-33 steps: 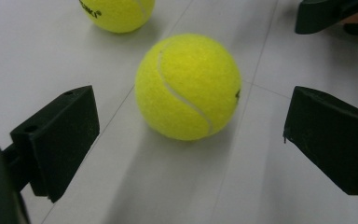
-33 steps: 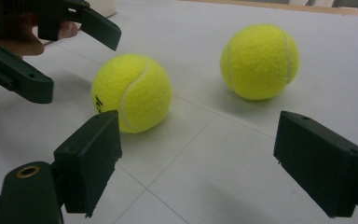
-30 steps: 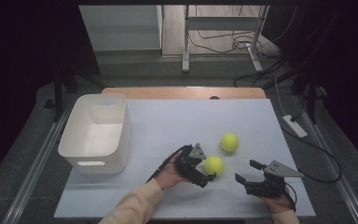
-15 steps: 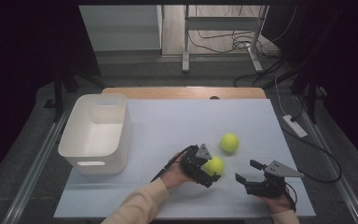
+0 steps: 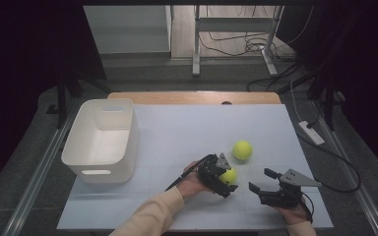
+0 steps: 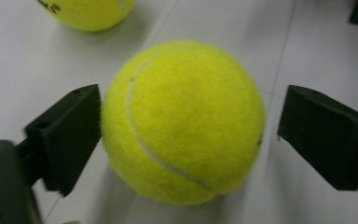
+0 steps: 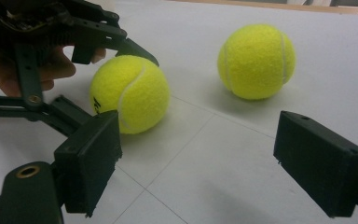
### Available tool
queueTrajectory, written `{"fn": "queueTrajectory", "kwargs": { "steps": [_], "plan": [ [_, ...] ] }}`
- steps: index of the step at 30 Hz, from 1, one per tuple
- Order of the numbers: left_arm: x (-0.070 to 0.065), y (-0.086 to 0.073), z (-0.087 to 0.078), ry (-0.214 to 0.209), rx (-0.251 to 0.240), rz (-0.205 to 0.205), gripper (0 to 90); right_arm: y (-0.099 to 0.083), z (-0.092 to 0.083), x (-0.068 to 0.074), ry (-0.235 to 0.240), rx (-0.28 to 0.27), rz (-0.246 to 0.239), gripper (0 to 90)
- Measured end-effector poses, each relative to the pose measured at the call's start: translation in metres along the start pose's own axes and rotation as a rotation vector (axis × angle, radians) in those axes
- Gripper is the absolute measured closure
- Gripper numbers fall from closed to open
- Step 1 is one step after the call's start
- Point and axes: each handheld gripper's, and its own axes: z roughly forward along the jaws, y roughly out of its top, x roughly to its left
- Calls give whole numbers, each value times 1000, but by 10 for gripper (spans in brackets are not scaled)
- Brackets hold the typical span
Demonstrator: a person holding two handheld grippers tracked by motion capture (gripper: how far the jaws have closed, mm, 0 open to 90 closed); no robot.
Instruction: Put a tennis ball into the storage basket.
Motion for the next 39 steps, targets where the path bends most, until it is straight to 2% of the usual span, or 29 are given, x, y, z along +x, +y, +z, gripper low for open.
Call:
{"fn": "queueTrajectory", "kwargs": {
  "steps": [2,4,8,14,15,23,33,35,37,38,39],
  "plan": [
    [1,0,1,23,5,-5,215,0,0,0,0,-1,1,150],
    [3,-1,0,11,5,-16,257,0,0,0,-1,0,1,150],
    [7,-2,-3,-20,5,-30,264,0,0,-1,-5,4,-1,150],
    [8,-2,-12,-15,-26,-38,264,0,0,-1,-4,3,1,150],
    [8,-2,-13,-16,-40,-51,264,0,0,-1,-4,4,0,151],
    [10,-9,-32,-7,-96,-76,264,0,1,0,-5,4,-2,151],
    [9,-13,-42,1,-116,-70,264,-1,1,0,-5,4,-3,151],
    [9,-14,-43,-10,-120,-79,264,-1,1,-1,-4,2,-1,150],
    [11,-14,-46,-49,-137,-98,264,-1,0,-1,-6,4,-1,150],
    [10,-14,-47,-54,-147,-100,264,-1,0,-1,-5,6,-2,150],
    [10,-14,-48,-39,-145,-91,264,-1,0,-1,-5,6,-2,151]
  ]
}}
